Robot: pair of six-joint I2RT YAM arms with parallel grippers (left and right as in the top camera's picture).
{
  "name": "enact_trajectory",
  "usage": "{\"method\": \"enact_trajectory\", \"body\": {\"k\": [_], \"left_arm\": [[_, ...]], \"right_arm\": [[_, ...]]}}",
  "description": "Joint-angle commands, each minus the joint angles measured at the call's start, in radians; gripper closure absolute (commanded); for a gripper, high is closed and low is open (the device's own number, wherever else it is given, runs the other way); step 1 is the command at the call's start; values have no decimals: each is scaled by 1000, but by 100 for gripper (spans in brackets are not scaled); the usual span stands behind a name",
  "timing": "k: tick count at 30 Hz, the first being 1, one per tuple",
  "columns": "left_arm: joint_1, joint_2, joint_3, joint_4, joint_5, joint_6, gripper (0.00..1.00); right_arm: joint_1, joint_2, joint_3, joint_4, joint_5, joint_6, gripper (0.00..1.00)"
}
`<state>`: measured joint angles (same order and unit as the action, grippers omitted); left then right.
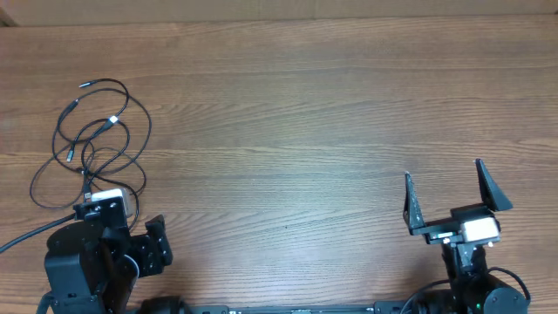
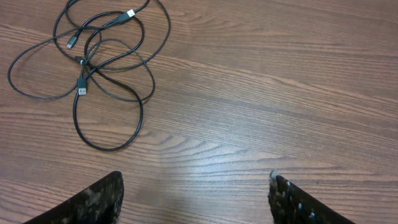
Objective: Untangle cables
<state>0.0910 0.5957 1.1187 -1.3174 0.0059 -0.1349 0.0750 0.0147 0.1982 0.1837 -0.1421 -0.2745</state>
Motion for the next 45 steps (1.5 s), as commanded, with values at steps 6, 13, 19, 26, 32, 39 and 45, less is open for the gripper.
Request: {"method": "enact_trajectory", "body": {"k": [6, 13, 19, 26, 32, 39, 45], "left_arm": [[-7, -1, -2, 1, -10, -3, 26], [-7, -1, -2, 1, -10, -3, 26], [-7, -1, -2, 1, -10, -3, 26], [-7, -1, -2, 1, -10, -3, 26], [-7, -1, -2, 1, -10, -3, 26], [-7, -1, -2, 1, -10, -3, 26], [-7, -1, -2, 1, -10, -3, 26]], "right_arm": [[9, -12, -184, 168, -2, -14, 0], [9, -12, -190, 26, 8, -14, 0], [9, -12, -190, -198, 11, 101, 0], [9, -12, -190, -264, 89, 252, 0], [9, -12, -190, -262, 167, 253, 0], [9, -12, -190, -269, 137, 275, 0], [9, -12, -190, -268, 138, 275, 0]]}}
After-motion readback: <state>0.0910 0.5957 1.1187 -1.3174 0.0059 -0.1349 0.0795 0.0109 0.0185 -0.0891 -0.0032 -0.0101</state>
